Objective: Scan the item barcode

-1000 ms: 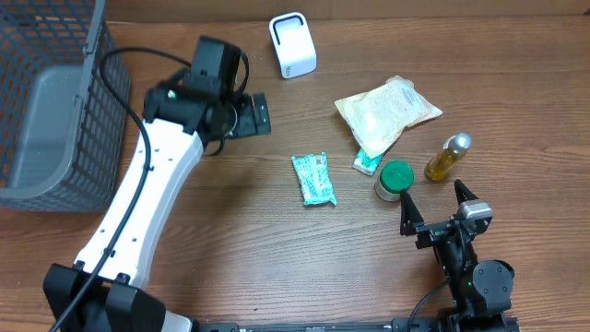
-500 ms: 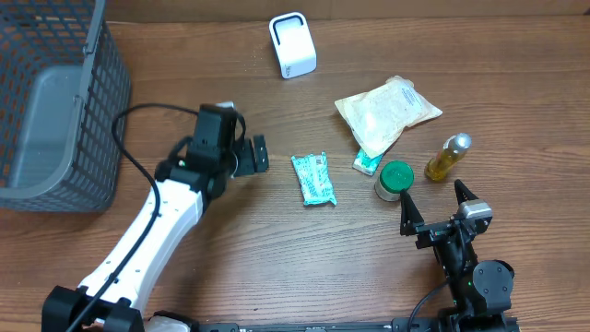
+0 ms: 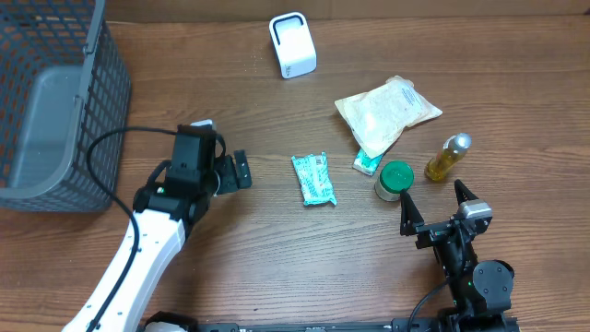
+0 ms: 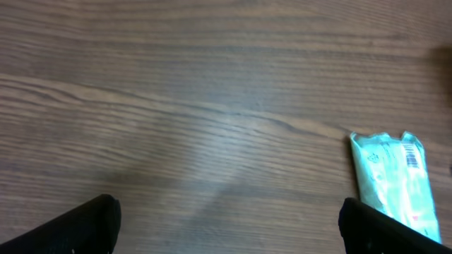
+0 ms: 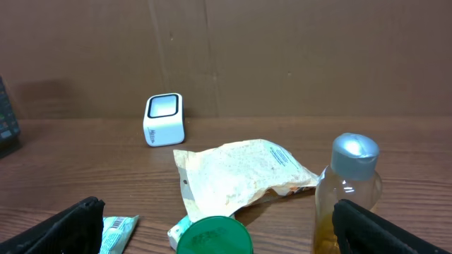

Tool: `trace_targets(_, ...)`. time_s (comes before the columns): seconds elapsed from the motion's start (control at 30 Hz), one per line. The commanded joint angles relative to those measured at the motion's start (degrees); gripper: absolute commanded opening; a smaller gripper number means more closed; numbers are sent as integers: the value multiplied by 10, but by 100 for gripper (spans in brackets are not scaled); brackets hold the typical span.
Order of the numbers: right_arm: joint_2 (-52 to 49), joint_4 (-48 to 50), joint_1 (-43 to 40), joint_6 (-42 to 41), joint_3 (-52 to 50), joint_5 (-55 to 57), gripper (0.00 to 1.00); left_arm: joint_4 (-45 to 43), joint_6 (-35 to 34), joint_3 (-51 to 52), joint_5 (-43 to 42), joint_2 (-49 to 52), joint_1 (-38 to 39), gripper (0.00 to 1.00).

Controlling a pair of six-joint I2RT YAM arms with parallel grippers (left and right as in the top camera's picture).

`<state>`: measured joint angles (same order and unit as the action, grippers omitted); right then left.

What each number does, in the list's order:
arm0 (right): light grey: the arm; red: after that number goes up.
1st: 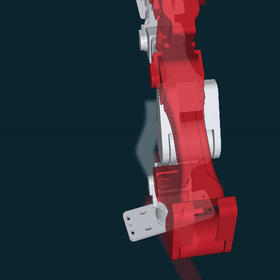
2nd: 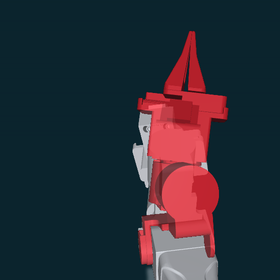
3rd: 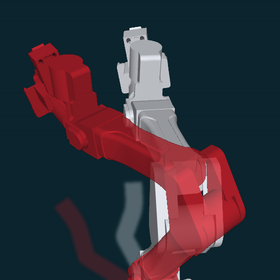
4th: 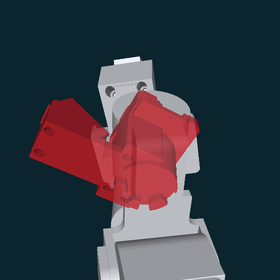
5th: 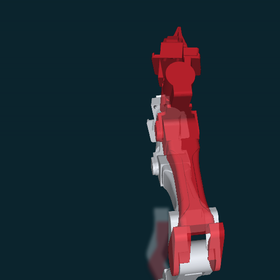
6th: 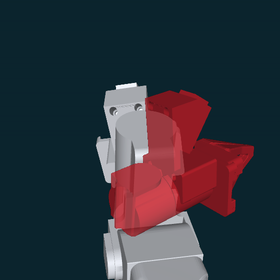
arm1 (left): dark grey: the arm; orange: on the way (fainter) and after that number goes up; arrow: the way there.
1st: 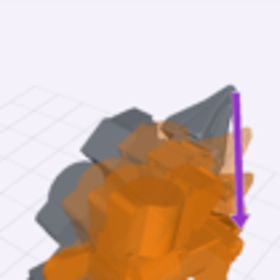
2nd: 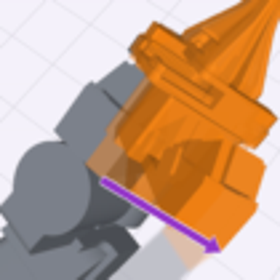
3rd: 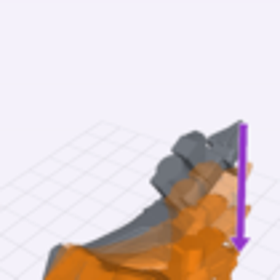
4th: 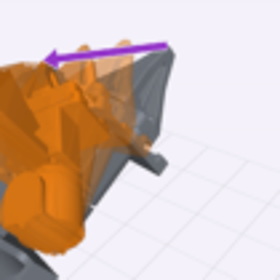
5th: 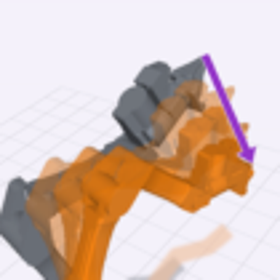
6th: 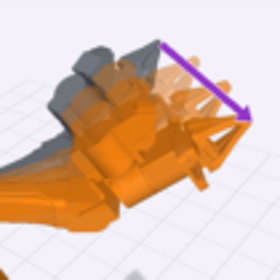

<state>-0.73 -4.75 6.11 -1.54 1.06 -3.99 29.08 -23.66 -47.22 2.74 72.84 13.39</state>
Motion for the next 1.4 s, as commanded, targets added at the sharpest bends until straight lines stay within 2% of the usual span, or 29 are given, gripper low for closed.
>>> trace_targets(0.0, 6, 2, 3, 1, -6, 7, 100, -51, 19, 65, 21, -34, -12, 100)
trace_targets(0.27, 6, 2, 3, 1, -6, 7, 100, -316, 65, 255, 17, -112, -23, 100)
trace_targets(0.47, 6, 2, 3, 1, -6, 7, 100, -435, 134, 336, -25, -160, -52, 100)
trace_targets(0.63, 6, 2, 3, 1, -6, 7, 100, -466, 160, 377, -72, -195, -87, 100)
trace_targets(1.03, 6, 2, 3, 1, -6, 7, 100, -523, 160, 455, -73, -265, -120, 100)
trace_targets(1.37, 6, 2, 3, 1, -6, 7, 100, -497, 160, 469, -68, -320, -120, 100)
